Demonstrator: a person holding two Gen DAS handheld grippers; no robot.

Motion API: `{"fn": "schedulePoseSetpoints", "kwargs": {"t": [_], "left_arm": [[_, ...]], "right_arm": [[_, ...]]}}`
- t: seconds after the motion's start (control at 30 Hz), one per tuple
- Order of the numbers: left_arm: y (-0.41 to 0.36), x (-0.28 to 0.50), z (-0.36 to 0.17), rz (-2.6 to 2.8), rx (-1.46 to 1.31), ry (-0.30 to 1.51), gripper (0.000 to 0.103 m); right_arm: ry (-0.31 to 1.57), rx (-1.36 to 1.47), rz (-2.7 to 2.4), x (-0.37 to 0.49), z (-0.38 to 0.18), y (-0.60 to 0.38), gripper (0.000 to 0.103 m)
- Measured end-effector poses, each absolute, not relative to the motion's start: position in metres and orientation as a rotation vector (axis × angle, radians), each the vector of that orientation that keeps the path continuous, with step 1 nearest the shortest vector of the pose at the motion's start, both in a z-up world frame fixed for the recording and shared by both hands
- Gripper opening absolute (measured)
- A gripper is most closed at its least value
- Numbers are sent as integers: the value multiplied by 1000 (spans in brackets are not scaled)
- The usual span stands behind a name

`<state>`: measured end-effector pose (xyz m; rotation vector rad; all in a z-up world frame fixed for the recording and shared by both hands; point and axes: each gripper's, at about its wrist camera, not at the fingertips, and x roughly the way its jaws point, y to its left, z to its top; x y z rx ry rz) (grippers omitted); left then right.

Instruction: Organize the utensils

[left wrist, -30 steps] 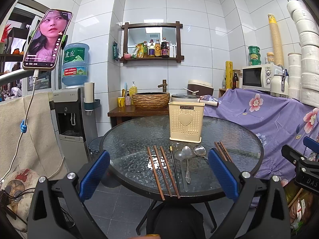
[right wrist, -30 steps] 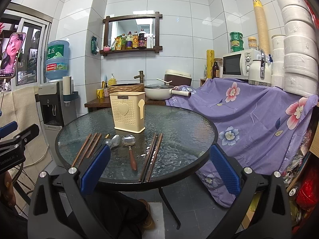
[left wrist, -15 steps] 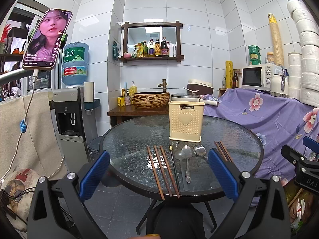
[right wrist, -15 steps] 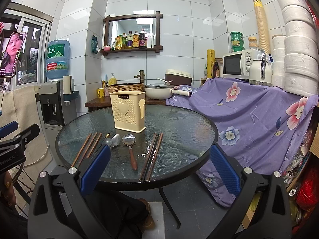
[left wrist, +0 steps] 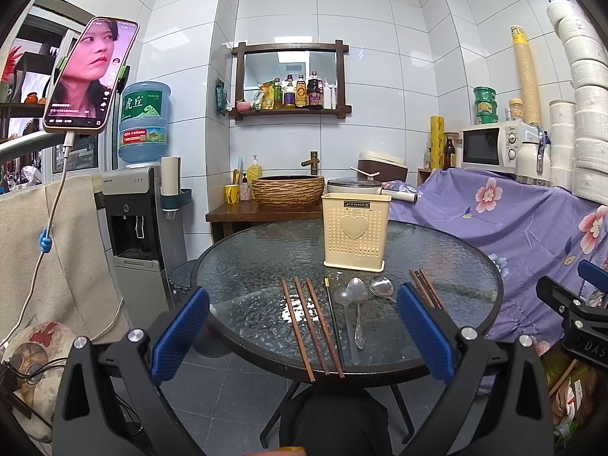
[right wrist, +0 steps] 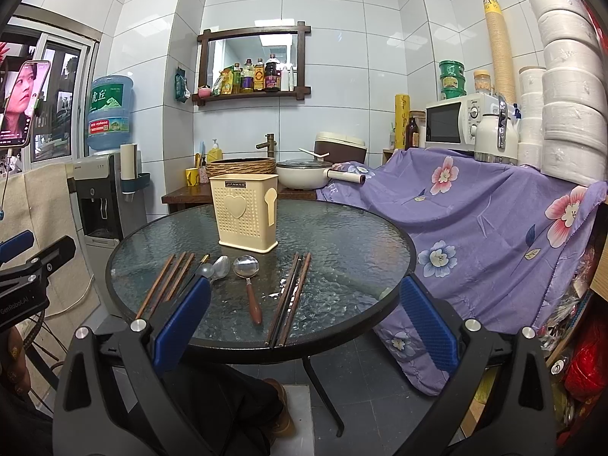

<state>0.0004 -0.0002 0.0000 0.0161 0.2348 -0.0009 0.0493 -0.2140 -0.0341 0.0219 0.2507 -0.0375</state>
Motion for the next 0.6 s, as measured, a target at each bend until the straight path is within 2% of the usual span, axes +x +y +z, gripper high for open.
{"fn": "schedulePoseSetpoints", "kwargs": {"t": [0.6], "left_arm": [[2, 2, -5, -1, 16, 237, 97]], "right_arm": [[252, 20, -37, 50, -35, -213, 98]]}}
